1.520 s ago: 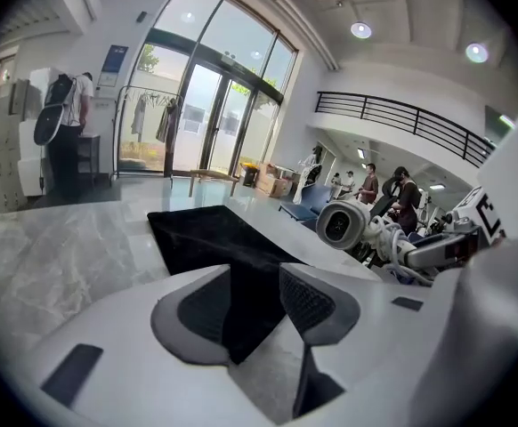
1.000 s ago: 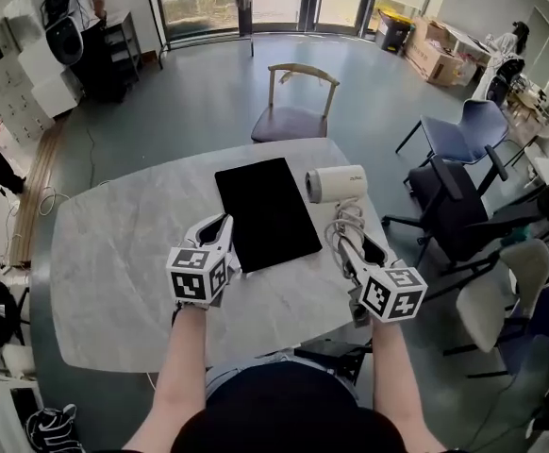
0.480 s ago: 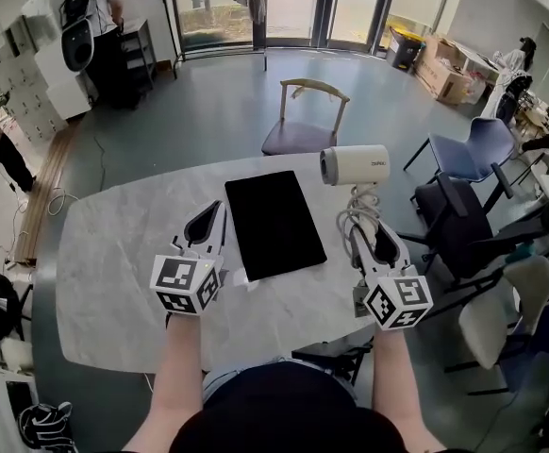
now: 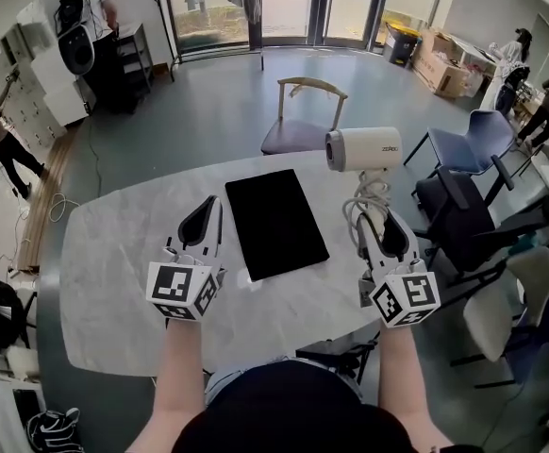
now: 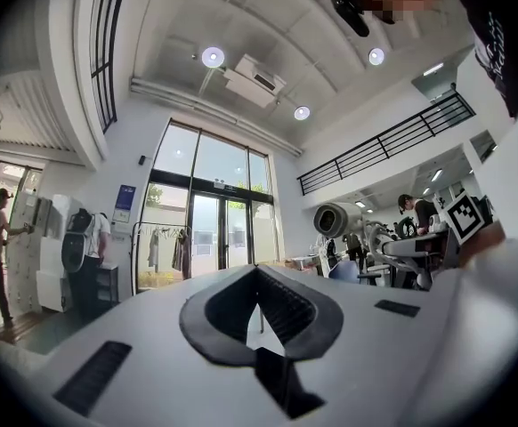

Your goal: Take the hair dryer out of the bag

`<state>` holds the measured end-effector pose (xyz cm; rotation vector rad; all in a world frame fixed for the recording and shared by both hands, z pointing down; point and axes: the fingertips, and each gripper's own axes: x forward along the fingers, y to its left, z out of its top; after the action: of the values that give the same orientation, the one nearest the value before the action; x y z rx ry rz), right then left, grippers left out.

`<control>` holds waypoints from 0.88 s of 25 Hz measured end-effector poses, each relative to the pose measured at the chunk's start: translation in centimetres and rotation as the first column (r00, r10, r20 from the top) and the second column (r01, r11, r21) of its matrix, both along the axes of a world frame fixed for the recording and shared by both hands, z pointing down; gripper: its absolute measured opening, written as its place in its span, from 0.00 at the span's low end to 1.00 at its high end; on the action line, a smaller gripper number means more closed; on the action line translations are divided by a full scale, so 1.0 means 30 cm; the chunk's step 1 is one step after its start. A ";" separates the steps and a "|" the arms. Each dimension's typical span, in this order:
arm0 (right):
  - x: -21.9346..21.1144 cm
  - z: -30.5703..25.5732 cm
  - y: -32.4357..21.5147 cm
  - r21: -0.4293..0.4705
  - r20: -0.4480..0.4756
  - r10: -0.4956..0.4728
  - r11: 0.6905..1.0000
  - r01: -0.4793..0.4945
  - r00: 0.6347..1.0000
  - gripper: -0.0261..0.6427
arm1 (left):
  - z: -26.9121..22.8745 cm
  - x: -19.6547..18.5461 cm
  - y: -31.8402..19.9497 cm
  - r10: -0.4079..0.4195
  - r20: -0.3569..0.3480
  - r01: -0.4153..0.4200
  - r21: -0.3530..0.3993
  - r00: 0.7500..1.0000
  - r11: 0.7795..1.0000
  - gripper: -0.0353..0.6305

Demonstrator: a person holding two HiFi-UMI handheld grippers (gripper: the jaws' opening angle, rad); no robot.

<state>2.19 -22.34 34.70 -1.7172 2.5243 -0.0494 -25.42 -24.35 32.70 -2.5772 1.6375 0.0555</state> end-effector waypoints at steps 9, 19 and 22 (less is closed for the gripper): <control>-0.012 -0.012 0.009 0.013 -0.041 0.001 1.000 0.000 0.999 0.33 | -0.014 0.000 -0.003 0.009 -0.006 -0.008 0.014 1.000 1.000 0.07; -0.032 -0.012 0.017 0.015 -0.070 -0.012 1.000 0.013 0.997 0.33 | -0.022 0.001 -0.001 0.010 -0.007 -0.010 0.026 1.000 1.000 0.07; -0.033 -0.015 0.018 0.010 -0.069 -0.005 1.000 0.006 0.998 0.33 | -0.027 -0.006 0.000 0.008 -0.007 -0.008 0.027 1.000 1.000 0.07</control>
<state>1.20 -21.80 34.24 -1.7383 2.5731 0.0230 -25.60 -24.34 31.89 -2.5670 1.6172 0.0864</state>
